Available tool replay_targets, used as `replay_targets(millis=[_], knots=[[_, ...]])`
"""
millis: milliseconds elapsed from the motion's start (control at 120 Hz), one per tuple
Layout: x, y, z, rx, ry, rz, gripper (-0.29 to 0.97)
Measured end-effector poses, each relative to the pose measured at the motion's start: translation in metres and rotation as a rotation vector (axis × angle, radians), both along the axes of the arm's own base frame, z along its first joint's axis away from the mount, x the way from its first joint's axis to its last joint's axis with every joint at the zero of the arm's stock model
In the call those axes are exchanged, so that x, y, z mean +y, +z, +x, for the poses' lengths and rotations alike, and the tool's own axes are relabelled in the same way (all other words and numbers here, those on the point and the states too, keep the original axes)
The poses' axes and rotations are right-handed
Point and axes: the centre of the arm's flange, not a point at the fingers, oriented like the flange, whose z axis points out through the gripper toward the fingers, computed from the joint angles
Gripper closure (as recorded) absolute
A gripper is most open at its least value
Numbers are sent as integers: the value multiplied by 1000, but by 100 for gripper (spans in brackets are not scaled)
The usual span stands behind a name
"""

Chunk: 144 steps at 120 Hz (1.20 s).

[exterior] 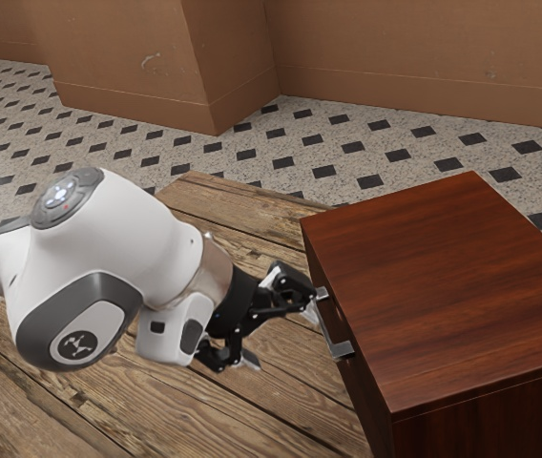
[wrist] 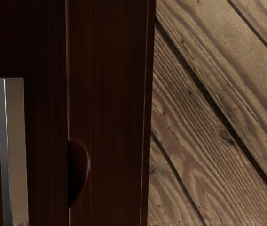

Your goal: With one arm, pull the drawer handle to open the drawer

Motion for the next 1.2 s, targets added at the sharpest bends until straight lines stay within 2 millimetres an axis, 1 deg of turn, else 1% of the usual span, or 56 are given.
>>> replay_targets(millis=[150, 317, 458, 600, 867, 1050, 1200], knots=[[-1, 4, 4, -25, -3, -10, 0], [-1, -4, 10, -19, 0, -11, 0], [4, -18, 17, 8, 8, -13, -1], [5, -21, 19, 13, 11, -15, 0], [13, -16, 15, 9, 18, -28, 1], [17, -17, 10, 18, 19, -37, 1], [24, -17, 3, 29, 24, -45, 0]])
